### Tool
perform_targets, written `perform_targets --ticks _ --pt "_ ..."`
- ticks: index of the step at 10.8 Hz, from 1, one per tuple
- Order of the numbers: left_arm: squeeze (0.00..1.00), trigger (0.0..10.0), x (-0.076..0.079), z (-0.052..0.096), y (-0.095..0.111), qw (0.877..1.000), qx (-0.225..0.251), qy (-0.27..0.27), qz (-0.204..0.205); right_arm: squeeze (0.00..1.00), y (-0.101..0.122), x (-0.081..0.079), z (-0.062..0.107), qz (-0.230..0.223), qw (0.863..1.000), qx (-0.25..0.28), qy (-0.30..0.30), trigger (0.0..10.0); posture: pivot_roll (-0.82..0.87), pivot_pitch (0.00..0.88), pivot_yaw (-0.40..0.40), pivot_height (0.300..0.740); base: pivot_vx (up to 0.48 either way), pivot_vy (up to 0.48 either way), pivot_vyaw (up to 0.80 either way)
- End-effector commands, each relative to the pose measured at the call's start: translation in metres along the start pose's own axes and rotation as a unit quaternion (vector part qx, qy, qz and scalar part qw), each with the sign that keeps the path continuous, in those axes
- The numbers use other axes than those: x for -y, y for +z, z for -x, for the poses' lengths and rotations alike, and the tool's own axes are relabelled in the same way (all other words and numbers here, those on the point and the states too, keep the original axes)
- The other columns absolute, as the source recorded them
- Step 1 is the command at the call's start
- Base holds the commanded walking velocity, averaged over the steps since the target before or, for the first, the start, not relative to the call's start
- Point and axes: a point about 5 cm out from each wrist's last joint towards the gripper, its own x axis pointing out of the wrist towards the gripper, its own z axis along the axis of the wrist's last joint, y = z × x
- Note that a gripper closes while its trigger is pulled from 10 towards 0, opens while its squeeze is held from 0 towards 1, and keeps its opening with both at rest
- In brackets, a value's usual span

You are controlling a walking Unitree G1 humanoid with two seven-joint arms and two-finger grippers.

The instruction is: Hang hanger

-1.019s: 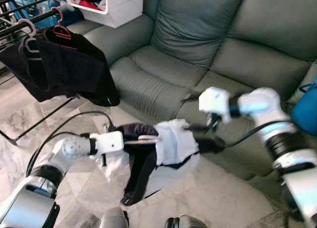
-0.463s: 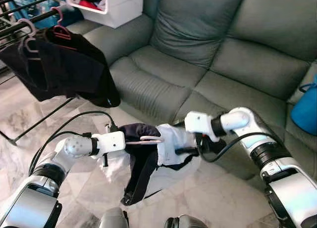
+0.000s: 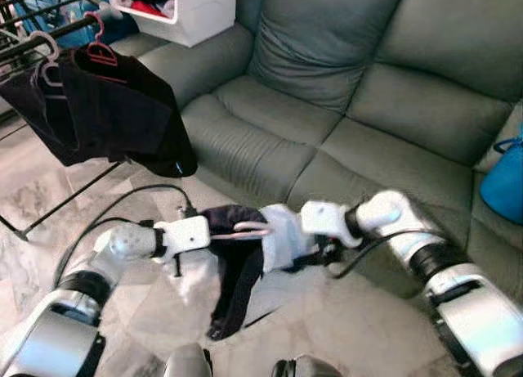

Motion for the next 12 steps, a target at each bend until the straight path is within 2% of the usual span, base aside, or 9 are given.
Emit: perform_targets --ticks 1,3,5,8,9,10,11,12 --pt "0.00 0.0 -0.013 0.001 0.014 0.999 0.033 0.018 -0.011 0.00 -0.004 -0.004 -0.006 0.006 1.000 -0.014 -0.021 0.0 -0.07 0.000 -0.042 0.740 0.000 0.000 0.00" --pt "0.00 0.0 -0.011 0.000 0.017 0.999 0.039 0.007 -0.017 0.00 -0.003 -0.001 -0.010 0.026 0.998 -0.020 -0.057 0.0 -0.06 0.000 -0.044 0.740 0.000 0.000 0.00" --pt "0.00 0.0 -0.007 -0.001 0.018 0.999 0.038 -0.009 -0.023 0.00 0.006 0.010 -0.009 0.052 0.993 -0.007 -0.105 0.0 -0.06 0.000 -0.045 0.740 0.000 0.000 0.00" --pt "0.00 0.0 -0.004 -0.004 0.017 0.999 0.030 -0.026 -0.030 0.00 0.017 0.013 -0.011 0.097 0.988 0.017 -0.116 0.0 -0.07 0.000 -0.045 0.740 0.000 0.000 0.00" --pt "0.00 0.0 -0.003 -0.005 0.017 0.999 0.027 -0.027 -0.030 0.00 0.027 0.016 -0.010 0.107 0.984 0.051 -0.129 10.0 -0.07 0.000 -0.044 0.740 0.000 0.000 0.00" --pt "0.00 0.0 -0.003 -0.005 0.017 0.999 0.027 -0.027 -0.030 0.00 0.031 0.017 -0.010 0.110 0.983 0.071 -0.131 10.0 -0.07 0.000 -0.044 0.740 0.000 0.000 0.00" --pt "0.00 0.0 -0.003 -0.005 0.017 0.999 0.026 -0.028 -0.029 0.53 0.032 0.017 -0.010 0.089 0.986 0.082 -0.116 10.0 -0.07 0.000 -0.044 0.740 0.000 0.000 0.00" --pt "0.00 0.0 -0.003 -0.005 0.017 0.999 0.027 -0.028 -0.029 1.00 0.031 0.016 -0.010 0.104 0.986 0.072 -0.109 10.0 -0.07 0.000 -0.044 0.740 0.000 0.000 0.00"
